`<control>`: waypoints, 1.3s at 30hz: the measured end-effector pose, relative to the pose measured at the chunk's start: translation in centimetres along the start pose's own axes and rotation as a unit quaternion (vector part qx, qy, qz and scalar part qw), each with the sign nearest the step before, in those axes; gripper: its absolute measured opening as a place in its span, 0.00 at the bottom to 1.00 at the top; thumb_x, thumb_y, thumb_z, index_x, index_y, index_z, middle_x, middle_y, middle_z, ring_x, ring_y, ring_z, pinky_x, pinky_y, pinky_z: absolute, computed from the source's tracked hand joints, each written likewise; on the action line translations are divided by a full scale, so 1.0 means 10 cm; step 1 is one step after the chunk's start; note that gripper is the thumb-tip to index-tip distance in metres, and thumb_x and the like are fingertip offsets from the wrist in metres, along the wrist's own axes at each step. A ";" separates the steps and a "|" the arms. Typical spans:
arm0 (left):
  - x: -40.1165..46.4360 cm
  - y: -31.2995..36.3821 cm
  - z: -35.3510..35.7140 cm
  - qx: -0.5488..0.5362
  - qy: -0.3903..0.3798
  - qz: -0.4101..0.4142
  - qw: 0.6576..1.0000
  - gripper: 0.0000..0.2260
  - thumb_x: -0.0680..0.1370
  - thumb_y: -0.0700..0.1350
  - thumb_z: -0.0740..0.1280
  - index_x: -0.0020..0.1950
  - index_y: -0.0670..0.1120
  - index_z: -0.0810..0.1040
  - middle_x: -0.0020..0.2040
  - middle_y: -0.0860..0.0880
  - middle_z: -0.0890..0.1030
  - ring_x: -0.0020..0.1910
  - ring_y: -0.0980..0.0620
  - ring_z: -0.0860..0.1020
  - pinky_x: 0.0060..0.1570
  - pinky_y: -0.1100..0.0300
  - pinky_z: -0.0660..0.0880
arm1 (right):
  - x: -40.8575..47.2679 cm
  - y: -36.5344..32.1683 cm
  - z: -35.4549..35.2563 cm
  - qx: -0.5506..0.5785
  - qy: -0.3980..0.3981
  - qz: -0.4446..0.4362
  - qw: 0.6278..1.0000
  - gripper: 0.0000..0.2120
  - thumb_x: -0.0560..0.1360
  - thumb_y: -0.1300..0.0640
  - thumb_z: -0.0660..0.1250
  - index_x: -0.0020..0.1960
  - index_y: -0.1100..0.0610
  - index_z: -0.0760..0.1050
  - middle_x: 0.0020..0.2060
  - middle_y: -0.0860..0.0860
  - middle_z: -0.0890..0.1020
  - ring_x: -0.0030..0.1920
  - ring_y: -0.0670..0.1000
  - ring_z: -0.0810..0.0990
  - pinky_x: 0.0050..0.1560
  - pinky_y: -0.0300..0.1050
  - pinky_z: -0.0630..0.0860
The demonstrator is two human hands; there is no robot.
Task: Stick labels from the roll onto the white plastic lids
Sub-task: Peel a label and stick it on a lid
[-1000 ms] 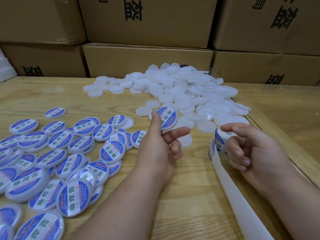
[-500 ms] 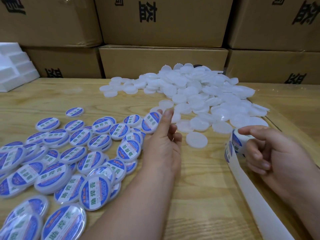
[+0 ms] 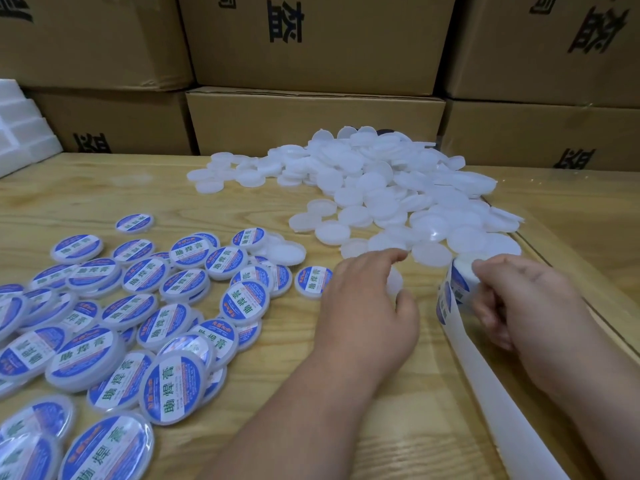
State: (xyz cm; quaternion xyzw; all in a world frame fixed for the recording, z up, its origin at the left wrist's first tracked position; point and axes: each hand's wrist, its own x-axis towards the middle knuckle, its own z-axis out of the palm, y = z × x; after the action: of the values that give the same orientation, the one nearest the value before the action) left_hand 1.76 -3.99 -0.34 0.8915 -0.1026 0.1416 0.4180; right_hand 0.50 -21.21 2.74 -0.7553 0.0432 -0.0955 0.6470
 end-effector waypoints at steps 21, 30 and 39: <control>0.00 -0.02 0.02 0.021 -0.019 -0.019 0.999 0.24 0.74 0.52 0.70 0.69 0.63 0.69 0.65 0.59 0.71 0.67 0.57 0.67 0.64 0.64 0.64 | -0.07 -0.02 0.01 -0.246 -0.042 -0.007 0.968 0.18 0.74 0.40 0.67 0.32 0.50 0.77 0.22 0.51 0.77 0.22 0.47 0.69 0.29 0.41 0.66; 0.03 -0.03 0.03 -0.095 -0.005 -0.030 0.995 0.19 0.76 0.41 0.68 0.62 0.60 0.77 0.37 0.58 0.73 0.39 0.58 0.74 0.42 0.67 0.72 | -0.07 0.02 0.00 -0.230 -0.126 0.008 0.965 0.11 0.76 0.58 0.66 0.36 0.57 0.72 0.23 0.52 0.70 0.24 0.49 0.66 0.25 0.40 0.64; 0.03 0.03 -0.03 -0.169 0.056 -0.003 0.984 0.09 0.83 0.45 0.65 0.59 0.59 0.79 0.55 0.60 0.77 0.52 0.74 0.73 0.51 0.80 0.65 | -0.08 0.05 0.04 -0.196 -0.113 -0.023 0.974 0.08 0.76 0.59 0.66 0.38 0.57 0.76 0.26 0.50 0.68 0.28 0.49 0.64 0.29 0.42 0.61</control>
State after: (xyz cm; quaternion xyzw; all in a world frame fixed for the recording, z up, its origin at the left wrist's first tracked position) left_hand 1.88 -3.98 0.12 0.7992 -0.0987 0.1707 0.5677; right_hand -0.13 -20.77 2.14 -0.8739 -0.0296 -0.0134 0.4849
